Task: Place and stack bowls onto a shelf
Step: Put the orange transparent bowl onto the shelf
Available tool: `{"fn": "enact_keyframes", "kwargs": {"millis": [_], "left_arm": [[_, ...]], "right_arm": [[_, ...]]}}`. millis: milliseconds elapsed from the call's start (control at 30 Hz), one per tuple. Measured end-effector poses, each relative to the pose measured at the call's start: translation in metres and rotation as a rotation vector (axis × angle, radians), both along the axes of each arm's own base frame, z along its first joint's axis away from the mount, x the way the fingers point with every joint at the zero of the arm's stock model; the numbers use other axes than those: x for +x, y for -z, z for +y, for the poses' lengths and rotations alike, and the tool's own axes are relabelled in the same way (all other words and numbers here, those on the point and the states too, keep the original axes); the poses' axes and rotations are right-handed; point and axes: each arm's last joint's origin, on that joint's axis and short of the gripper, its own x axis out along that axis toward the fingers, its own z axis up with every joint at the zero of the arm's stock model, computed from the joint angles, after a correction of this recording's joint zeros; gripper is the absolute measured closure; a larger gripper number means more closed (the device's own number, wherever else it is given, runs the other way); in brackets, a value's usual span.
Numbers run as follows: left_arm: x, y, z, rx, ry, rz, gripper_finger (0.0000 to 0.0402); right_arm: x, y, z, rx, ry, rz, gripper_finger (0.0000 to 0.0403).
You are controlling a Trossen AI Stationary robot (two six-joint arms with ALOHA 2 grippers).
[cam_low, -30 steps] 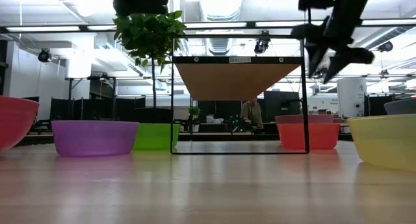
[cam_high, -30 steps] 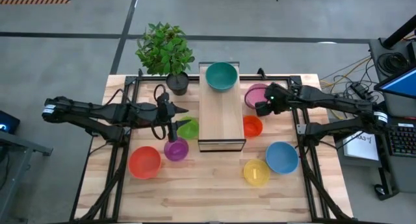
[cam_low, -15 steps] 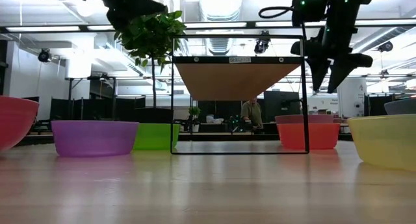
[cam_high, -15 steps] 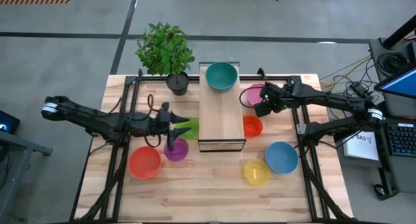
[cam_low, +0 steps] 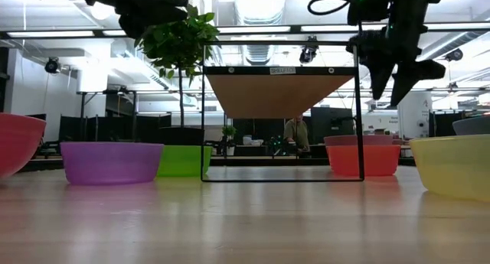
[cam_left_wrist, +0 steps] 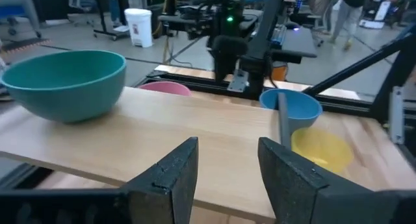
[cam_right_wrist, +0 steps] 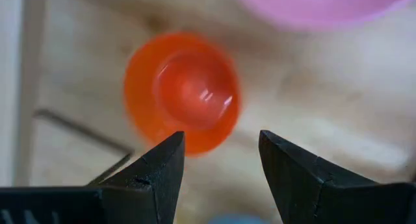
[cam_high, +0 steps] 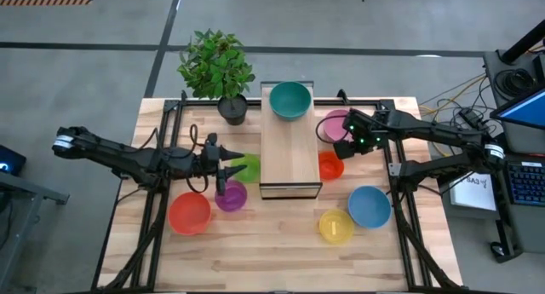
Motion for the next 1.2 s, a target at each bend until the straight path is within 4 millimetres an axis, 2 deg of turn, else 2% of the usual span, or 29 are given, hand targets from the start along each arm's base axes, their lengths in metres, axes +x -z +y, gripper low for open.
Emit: {"fn": "enact_keyframes", "kwargs": {"millis": [233, 333, 500, 633, 967, 1200], "left_arm": [[-0.001, -0.006, 0.000, 0.062, 0.009, -0.002, 0.0258], [-0.005, -0.018, 0.001, 0.086, 0.012, 0.004, 0.0258], [-0.014, -0.032, 0.001, 0.077, 0.019, 0.143, 0.0258], [-0.021, -0.028, -0.001, 0.043, 0.025, 0.202, 0.0258], [-0.033, -0.033, 0.001, 0.024, 0.018, 0.151, 0.0258], [-0.032, -0.032, 0.001, 0.019, 0.016, 0.156, 0.0258]], "right_arm": [[0.001, -0.001, 0.005, 0.054, 0.034, -0.020, 0.0216], [0.002, 0.000, 0.003, 0.015, 0.053, -0.005, 0.0216], [0.005, 0.003, 0.004, 0.015, 0.085, 0.014, 0.0216], [0.009, 0.002, 0.010, -0.017, 0.111, -0.003, 0.0216], [0.017, 0.011, 0.022, -0.089, 0.108, 0.054, 0.0216], [0.023, 0.033, 0.019, -0.120, 0.095, 0.153, 0.0216]]}}
